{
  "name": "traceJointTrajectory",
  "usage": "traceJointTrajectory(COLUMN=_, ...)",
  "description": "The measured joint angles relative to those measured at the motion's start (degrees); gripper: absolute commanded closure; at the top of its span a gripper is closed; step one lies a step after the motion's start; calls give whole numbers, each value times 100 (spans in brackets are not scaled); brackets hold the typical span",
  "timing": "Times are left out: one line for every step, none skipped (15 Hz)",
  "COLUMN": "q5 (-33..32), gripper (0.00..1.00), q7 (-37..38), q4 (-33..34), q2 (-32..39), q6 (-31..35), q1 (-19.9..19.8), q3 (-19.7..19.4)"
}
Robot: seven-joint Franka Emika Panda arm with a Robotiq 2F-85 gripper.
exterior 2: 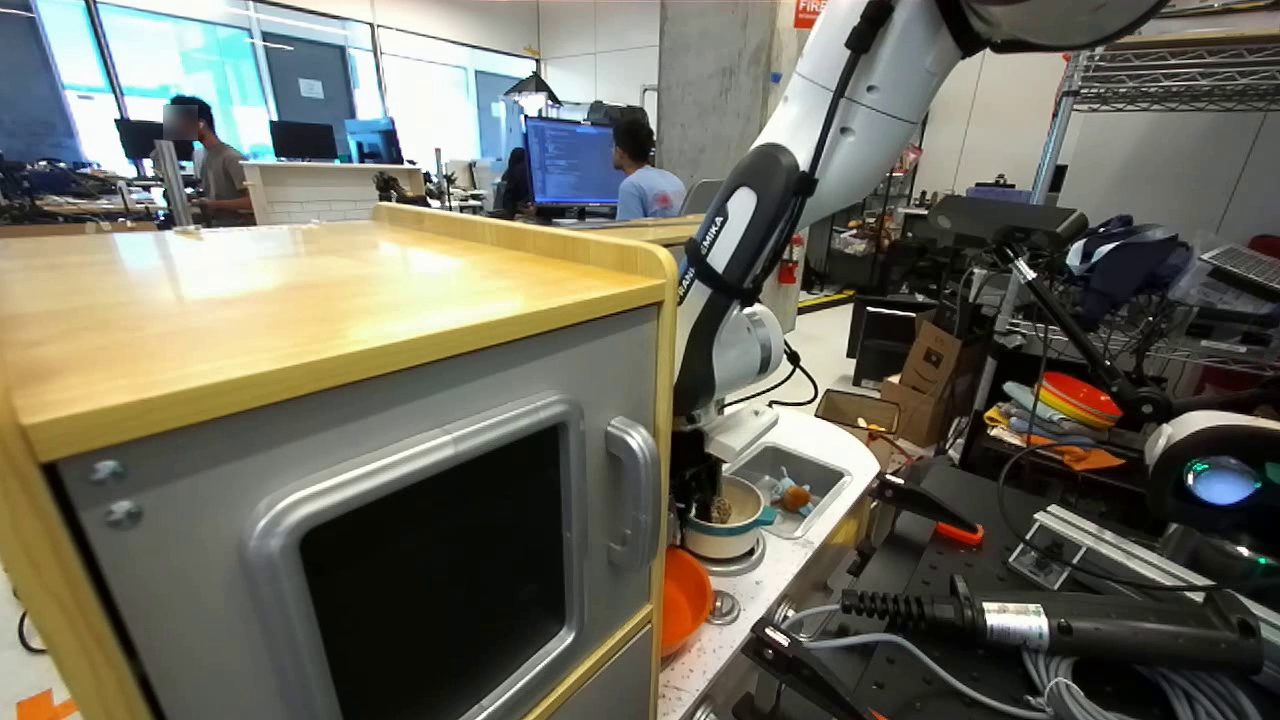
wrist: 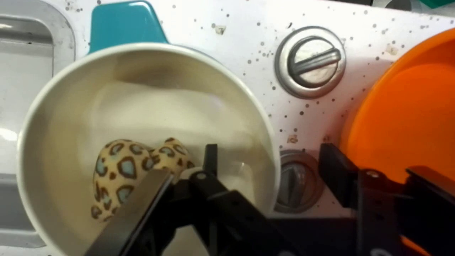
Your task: Pick up the pot from the stove and rotate it clockwise.
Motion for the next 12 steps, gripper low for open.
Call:
traceJointTrajectory(q5=-8, gripper=0, q7=-15, q4=-137, q2=-62, q6=250, q1=2, q3=0)
traceJointTrajectory(q5=-18, gripper=0, q7=-41, q4=-315, q2=-148, q6=531, q1=1, q3=-2)
traceJointTrajectory(q5=-33, gripper=0, q7=-64, q4=-533, q2=-255, q6=853, q1=1, q3=-11)
traceJointTrajectory(q5=-61, gripper=0, q7=-75, q4=-779, q2=-379, q6=1182, q1=1, q3=-26)
traceJointTrajectory(q5=-75, gripper=0, q7=-88, q4=-1043, q2=-511, q6=1491, q1=-4, q3=-44)
traceJointTrajectory(q5=-81, gripper=0, q7=-102, q4=-1314, q2=-645, q6=1785, q1=-14, q3=-63)
traceJointTrajectory(q5=-82, gripper=0, q7=-113, q4=-1587, q2=-779, q6=2059, q1=-34, q3=-76)
traceJointTrajectory(q5=-83, gripper=0, q7=-123, q4=-1867, q2=-920, q6=2323, q1=-64, q3=-89)
traceJointTrajectory(q5=-84, gripper=0, q7=-127, q4=-2134, q2=-1062, q6=2559, q1=-96, q3=-102)
traceJointTrajectory(q5=-85, gripper=0, q7=-128, q4=-2389, q2=-1208, q6=2766, q1=-130, q3=-118)
traceJointTrajectory(q5=-88, gripper=0, q7=-129, q4=-2634, q2=-1363, q6=2934, q1=-168, q3=-131)
traceJointTrajectory(q5=-91, gripper=0, q7=-137, q4=-2867, q2=-1528, q6=3067, q1=-218, q3=-133)
